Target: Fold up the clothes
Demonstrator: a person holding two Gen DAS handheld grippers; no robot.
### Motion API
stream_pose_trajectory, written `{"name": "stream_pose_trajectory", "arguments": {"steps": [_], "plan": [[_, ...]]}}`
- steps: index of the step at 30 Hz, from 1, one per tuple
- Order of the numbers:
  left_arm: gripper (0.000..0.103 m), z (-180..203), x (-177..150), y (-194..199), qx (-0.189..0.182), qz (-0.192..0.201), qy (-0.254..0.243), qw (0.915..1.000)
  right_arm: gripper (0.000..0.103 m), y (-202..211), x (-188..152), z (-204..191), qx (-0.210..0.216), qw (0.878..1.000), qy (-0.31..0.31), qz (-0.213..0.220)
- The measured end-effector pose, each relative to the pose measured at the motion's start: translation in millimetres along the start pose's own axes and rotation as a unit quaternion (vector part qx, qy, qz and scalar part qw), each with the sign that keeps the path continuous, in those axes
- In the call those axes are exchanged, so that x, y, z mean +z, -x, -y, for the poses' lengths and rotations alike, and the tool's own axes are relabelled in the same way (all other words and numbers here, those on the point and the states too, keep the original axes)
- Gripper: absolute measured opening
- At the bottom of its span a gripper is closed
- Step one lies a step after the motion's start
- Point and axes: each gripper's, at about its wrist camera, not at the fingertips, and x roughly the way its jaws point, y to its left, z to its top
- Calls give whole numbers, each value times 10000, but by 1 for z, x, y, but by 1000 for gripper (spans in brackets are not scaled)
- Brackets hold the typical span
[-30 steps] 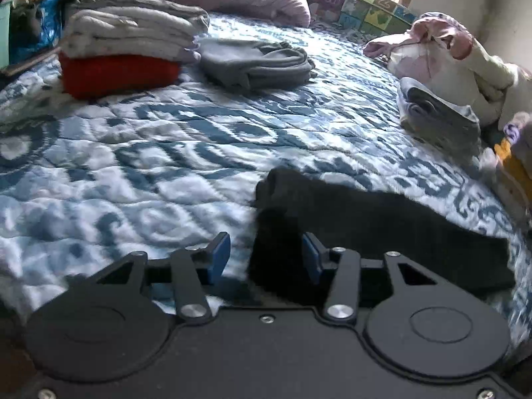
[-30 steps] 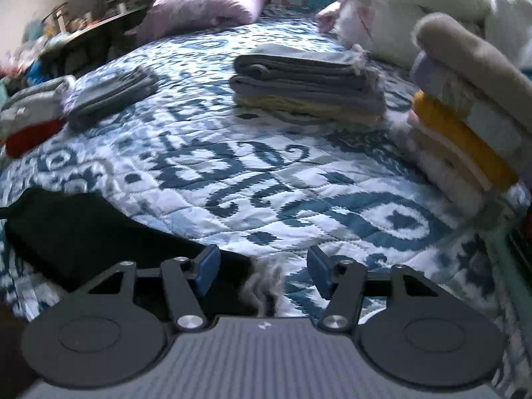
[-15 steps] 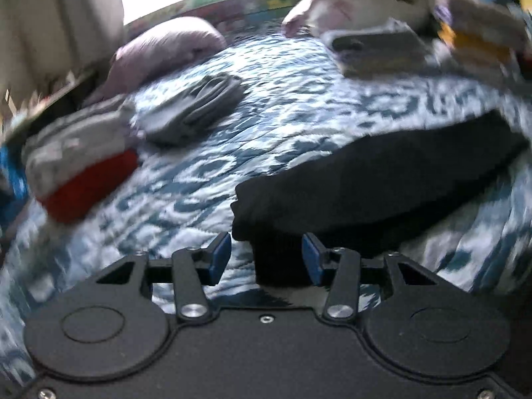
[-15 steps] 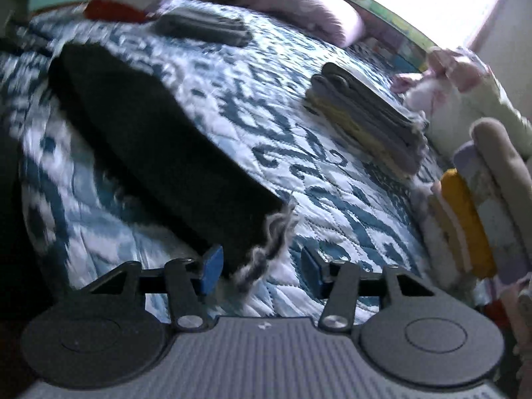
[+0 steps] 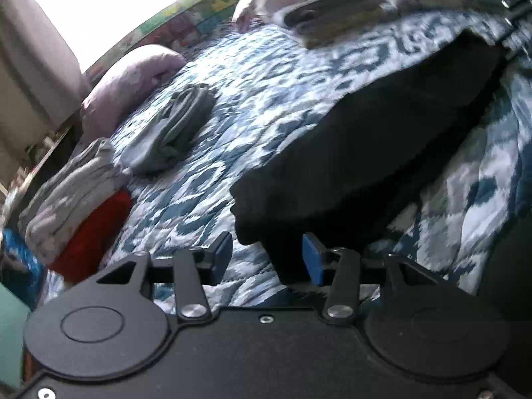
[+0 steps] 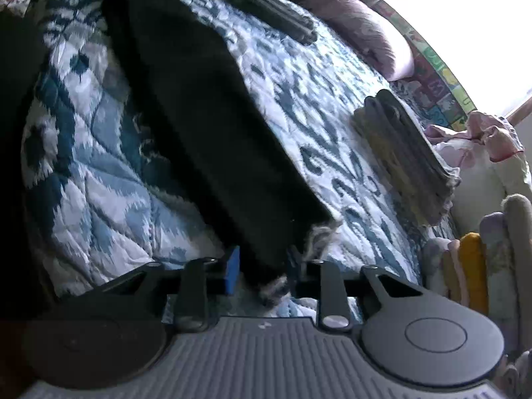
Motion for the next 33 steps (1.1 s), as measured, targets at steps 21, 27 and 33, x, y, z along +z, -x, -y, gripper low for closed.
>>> {"name": "stream_pose_trajectory", "arguments": {"steps": [21, 27, 33], "plan": [[55, 16, 7, -2, 501, 204, -1469, 9877, 14, 0, 4, 10, -79, 9996, -177, 198], [54, 11, 7, -4, 444, 204, -1649, 9851, 24, -6, 6, 6, -116, 9996, -78, 227], [38, 16, 7, -21, 45, 80, -1997, 9798, 8, -10, 8, 14, 49, 9985, -487, 246]]}}
